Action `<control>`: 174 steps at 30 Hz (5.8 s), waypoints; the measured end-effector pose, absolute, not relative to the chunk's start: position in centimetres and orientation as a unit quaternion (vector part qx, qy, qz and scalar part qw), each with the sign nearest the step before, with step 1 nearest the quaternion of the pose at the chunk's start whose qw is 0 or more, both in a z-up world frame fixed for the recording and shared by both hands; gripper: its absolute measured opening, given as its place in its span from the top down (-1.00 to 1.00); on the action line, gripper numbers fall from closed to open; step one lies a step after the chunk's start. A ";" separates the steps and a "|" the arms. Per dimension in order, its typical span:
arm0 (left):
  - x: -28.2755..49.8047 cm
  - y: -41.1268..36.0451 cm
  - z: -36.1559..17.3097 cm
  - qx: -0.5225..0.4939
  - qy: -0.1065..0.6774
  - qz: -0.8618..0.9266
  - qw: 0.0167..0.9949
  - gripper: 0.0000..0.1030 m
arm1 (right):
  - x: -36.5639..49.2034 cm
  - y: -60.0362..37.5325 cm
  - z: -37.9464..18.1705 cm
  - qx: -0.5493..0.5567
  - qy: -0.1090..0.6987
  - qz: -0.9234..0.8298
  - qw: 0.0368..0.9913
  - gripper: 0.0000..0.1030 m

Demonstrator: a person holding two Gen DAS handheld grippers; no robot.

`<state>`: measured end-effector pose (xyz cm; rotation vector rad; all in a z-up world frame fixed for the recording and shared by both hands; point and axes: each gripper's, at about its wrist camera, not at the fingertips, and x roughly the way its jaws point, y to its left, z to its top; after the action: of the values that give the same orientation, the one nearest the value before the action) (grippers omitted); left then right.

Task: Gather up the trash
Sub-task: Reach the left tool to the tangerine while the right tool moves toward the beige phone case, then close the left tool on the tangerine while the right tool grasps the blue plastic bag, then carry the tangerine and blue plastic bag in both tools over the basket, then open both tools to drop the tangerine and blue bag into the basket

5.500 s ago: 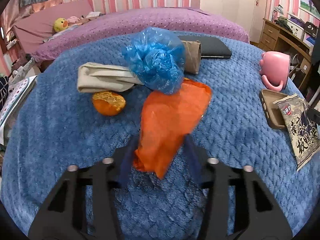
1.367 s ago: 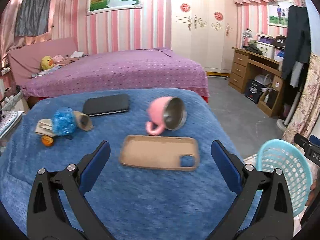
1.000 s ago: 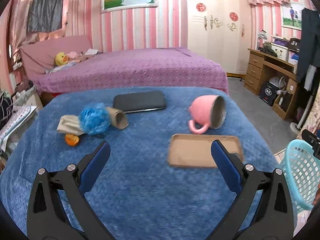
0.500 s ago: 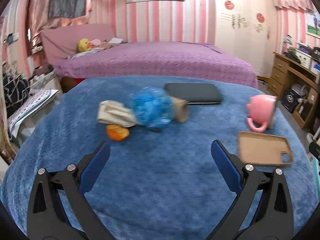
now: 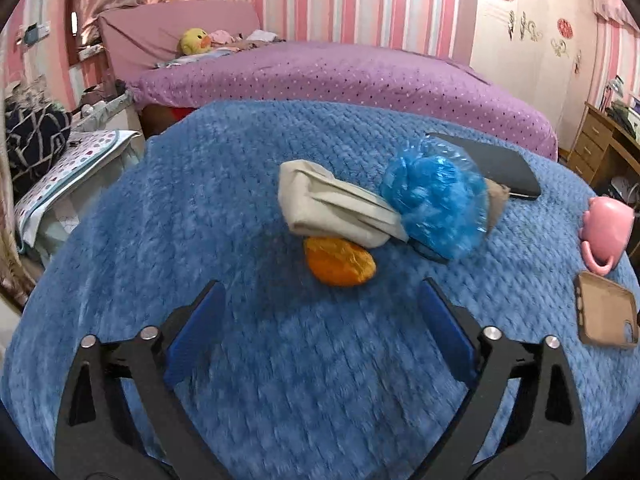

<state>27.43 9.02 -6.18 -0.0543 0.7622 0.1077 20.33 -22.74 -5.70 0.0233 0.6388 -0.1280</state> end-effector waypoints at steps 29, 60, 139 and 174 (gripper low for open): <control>26.9 17.7 -3.8 -0.012 0.373 0.077 0.925 0.43 | 27.0 -7.8 -3.0 -0.046 0.305 0.074 0.948 -0.84; 23.3 12.7 -0.9 -0.005 0.331 0.048 0.943 0.43 | 23.7 -12.1 -0.9 -0.008 0.298 0.104 0.949 0.51; 9.2 -27.9 -2.0 0.069 0.310 -0.169 0.933 0.40 | 1.2 -49.3 -3.7 0.059 0.267 -0.157 0.949 0.50; 9.8 -31.5 -1.0 0.084 0.271 -0.180 0.942 -0.89 | 1.7 -51.9 -4.7 0.080 0.269 -0.176 0.944 0.47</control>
<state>9.81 -31.53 -1.03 0.1705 0.5531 -0.3664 1.66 -51.94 -4.65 0.1624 0.5492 -0.3578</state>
